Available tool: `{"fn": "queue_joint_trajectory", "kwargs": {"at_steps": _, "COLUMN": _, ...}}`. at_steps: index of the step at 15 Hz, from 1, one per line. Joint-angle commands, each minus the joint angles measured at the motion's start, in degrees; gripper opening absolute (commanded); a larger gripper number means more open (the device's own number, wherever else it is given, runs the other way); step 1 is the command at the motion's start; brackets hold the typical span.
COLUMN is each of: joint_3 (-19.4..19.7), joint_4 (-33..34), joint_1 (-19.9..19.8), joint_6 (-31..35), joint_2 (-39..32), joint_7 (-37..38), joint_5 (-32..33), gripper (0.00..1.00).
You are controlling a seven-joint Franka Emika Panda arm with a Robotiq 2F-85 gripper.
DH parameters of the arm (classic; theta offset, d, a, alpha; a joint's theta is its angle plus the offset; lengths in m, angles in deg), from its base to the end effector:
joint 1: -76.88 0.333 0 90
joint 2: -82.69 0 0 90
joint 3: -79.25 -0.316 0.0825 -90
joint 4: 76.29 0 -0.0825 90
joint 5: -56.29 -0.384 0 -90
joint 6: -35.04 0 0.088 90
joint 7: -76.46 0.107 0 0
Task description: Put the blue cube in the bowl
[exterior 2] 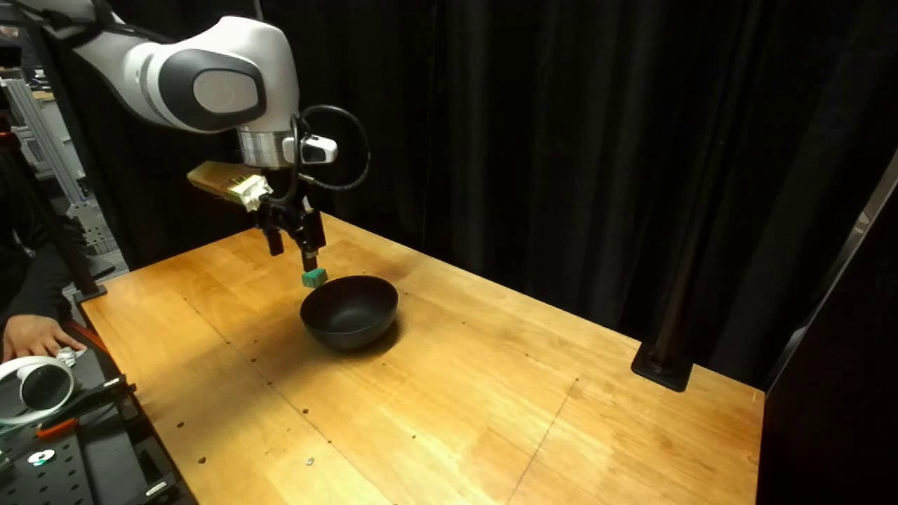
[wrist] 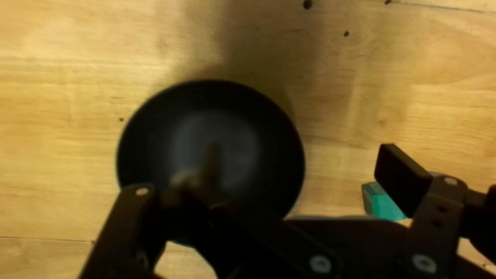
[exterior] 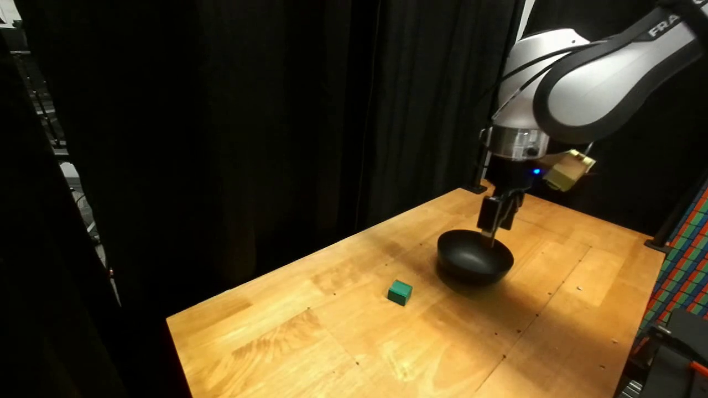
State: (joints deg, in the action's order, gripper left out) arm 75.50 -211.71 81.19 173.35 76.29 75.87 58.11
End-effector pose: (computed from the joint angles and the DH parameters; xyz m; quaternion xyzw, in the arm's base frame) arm 0.4958 0.0703 0.2749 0.9957 0.0874 -0.0300 0.0085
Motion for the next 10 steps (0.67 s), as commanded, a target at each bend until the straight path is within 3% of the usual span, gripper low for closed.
{"fn": "queue_joint_trajectory", "kwargs": {"at_steps": 1, "joint_3": -2.34, "joint_4": 6.77, "joint_1": 2.06, "joint_6": 5.34, "joint_2": -10.07, "joint_7": 1.66, "joint_5": -1.48, "gripper": 1.0}}
{"fn": "queue_joint_trajectory", "kwargs": {"at_steps": 10, "joint_3": -4.66, "joint_4": 15.16, "joint_1": 5.0, "joint_6": 12.39, "joint_2": -24.53, "joint_7": 3.57, "joint_5": -2.4, "gripper": 1.0}}
